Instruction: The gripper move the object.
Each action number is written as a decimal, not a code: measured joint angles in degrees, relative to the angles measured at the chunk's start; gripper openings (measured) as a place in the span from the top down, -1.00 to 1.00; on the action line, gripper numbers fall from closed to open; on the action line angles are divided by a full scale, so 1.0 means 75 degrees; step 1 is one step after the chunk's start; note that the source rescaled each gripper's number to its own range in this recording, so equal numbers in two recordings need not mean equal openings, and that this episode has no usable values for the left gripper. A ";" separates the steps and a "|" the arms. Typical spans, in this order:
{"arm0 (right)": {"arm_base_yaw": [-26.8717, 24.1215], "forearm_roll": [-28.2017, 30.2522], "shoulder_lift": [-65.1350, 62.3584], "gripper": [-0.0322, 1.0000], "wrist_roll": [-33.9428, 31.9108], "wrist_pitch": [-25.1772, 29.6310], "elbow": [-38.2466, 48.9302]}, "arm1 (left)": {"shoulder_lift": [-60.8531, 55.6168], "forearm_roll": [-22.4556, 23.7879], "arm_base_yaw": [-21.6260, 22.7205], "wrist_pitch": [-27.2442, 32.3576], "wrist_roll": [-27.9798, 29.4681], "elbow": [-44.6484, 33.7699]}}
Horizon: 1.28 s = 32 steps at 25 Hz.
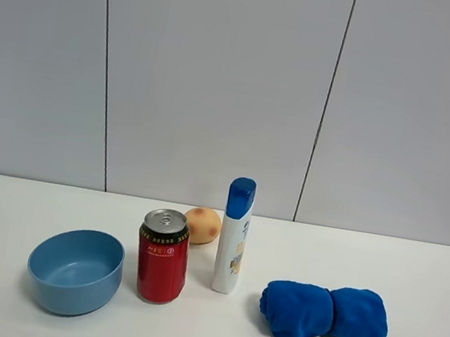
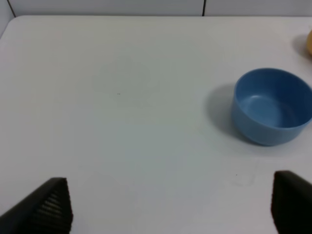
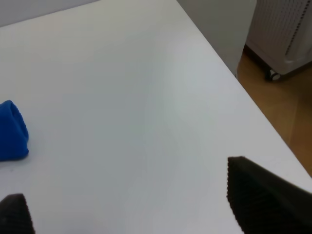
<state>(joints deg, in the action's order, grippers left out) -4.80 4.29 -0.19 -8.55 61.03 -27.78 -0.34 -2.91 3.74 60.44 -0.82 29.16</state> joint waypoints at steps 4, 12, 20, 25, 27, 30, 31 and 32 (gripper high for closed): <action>0.0000 -0.0087 0.0000 -0.76 0.0295 -0.0007 0.0000 | 0.0000 0.0000 0.0000 0.0000 0.0000 0.0000; 0.0000 -0.0136 0.0000 -0.76 0.0378 -0.0007 0.0000 | 0.0000 0.0000 0.0000 0.0000 0.0000 0.0000; 0.0000 -0.0136 0.0000 -0.76 0.0378 -0.0007 0.0000 | 0.0000 0.0000 0.0000 0.0000 0.0000 0.0000; 0.0000 -0.0136 0.0000 -0.76 0.0378 -0.0007 0.0000 | 0.0000 0.0000 0.0000 0.0000 0.0000 0.0000; 0.0000 -0.0136 0.0000 -0.76 0.0378 -0.0007 0.0000 | 0.0000 0.0000 0.0000 0.0000 0.0000 0.0000; 0.0000 -0.0136 0.0000 -0.76 0.0383 -0.0007 0.0000 | 0.0000 0.0000 0.0000 0.0000 0.0000 0.0000; 0.0000 -0.0136 0.0000 -0.76 0.0383 -0.0007 0.0000 | 0.0000 0.0000 0.0000 0.0000 0.0000 0.0000; 0.0000 -0.0136 0.0000 -0.76 0.0383 -0.0007 0.0000 | 0.0000 0.0000 0.0000 0.0000 0.0000 0.0000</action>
<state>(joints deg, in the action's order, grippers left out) -4.80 3.27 -0.19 -5.68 60.98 -27.78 -0.34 -2.91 3.74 60.44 -0.82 29.16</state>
